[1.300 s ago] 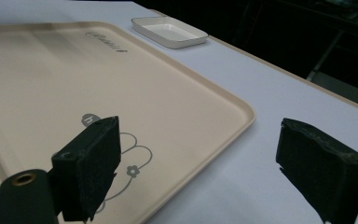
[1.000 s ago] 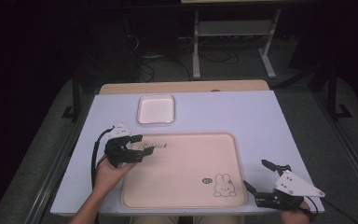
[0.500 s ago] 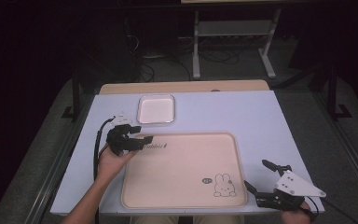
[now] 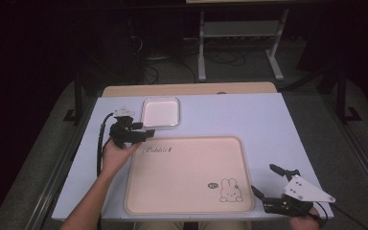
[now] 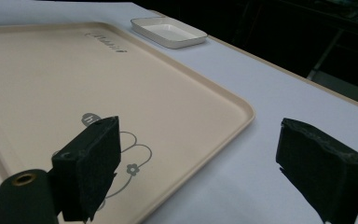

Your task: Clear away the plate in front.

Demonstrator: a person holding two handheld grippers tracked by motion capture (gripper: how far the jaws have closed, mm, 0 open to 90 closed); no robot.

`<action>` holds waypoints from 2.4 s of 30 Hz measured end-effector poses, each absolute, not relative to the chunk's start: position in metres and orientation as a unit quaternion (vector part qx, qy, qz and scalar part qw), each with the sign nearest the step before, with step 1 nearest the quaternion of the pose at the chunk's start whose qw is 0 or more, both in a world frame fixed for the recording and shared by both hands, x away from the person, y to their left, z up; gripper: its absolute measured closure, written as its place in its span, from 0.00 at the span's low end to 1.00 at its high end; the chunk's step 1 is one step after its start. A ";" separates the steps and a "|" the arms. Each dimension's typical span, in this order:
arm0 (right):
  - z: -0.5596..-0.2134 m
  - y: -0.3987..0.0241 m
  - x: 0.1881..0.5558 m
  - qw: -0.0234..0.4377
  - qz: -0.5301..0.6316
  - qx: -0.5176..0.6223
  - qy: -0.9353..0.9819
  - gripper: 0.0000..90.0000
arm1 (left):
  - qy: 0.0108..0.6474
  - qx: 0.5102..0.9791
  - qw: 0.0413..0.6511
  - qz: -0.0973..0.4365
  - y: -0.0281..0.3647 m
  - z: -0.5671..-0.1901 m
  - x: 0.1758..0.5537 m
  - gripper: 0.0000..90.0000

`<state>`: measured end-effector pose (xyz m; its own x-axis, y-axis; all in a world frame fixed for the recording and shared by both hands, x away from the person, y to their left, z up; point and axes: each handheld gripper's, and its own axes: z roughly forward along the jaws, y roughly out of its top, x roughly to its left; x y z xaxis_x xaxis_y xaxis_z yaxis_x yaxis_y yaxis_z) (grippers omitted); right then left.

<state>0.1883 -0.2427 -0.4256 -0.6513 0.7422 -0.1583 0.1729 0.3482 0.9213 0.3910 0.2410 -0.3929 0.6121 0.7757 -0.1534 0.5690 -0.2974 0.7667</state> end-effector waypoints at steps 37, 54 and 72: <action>-0.426 -0.243 0.190 0.288 0.486 0.296 0.770 0.14 | 0.577 0.747 0.319 0.086 0.257 -0.426 0.494 0.45; -0.426 -0.243 0.189 0.287 0.489 0.292 0.770 0.14 | 0.600 0.745 0.281 0.078 0.257 -0.436 0.498 0.69; -0.425 -0.244 0.189 0.287 0.492 0.293 0.768 0.14 | 0.658 0.687 0.306 0.044 0.258 -0.439 0.500 0.96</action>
